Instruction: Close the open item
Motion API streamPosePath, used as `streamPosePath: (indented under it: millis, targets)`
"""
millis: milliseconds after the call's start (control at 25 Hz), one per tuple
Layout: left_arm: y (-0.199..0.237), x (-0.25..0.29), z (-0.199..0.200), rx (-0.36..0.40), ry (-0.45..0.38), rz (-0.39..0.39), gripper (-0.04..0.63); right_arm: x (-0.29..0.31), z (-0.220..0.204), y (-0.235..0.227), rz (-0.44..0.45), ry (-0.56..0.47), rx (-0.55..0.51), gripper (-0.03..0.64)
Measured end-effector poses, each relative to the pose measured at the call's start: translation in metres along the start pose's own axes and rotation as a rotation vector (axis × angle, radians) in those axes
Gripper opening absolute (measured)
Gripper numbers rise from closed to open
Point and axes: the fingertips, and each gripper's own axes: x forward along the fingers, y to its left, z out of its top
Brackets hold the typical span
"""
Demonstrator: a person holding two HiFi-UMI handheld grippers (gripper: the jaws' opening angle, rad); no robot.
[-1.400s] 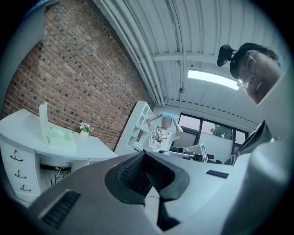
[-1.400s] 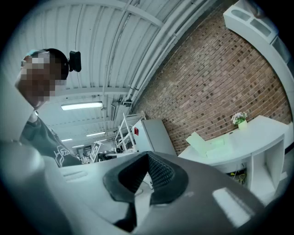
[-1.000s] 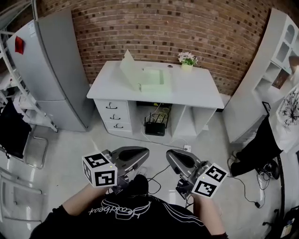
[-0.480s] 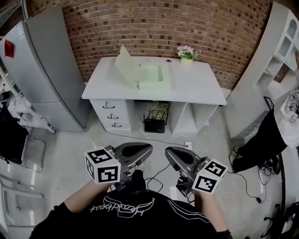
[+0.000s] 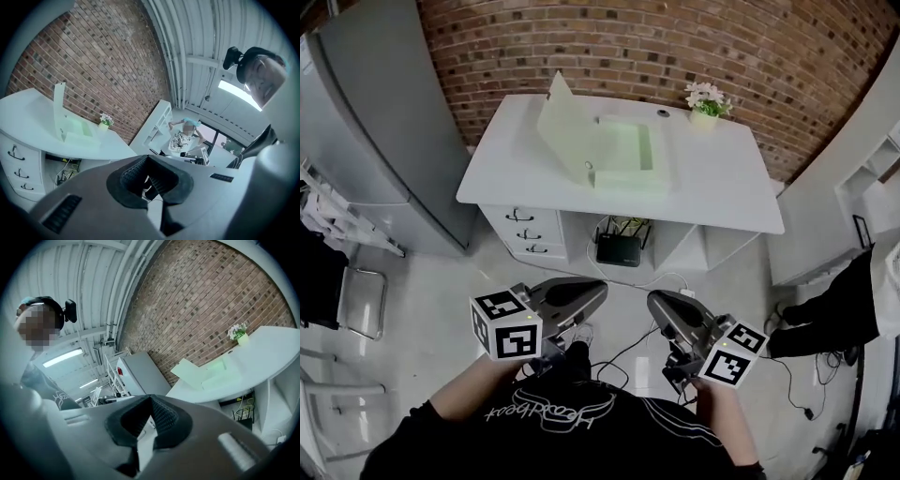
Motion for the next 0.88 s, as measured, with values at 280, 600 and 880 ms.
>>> streamPosePath:
  millis: [280, 600, 880]
  targets:
    - [0.088, 0.025, 0.037, -0.048, 0.027, 0.024, 0.002, 0.064, 0.026, -0.064, -0.027, 0.009, 0.057, 0.003]
    - [0.165, 0.037, 0.077, -0.083, 0.045, 0.04, 0.002, 0.121, 0.05, -0.113, -0.064, 0.016, 0.082, 0.003]
    - [0.197, 0.048, 0.099, -0.052, 0.063, 0.036, 0.002, 0.139, 0.067, -0.132, -0.105, 0.002, 0.071, 0.003]
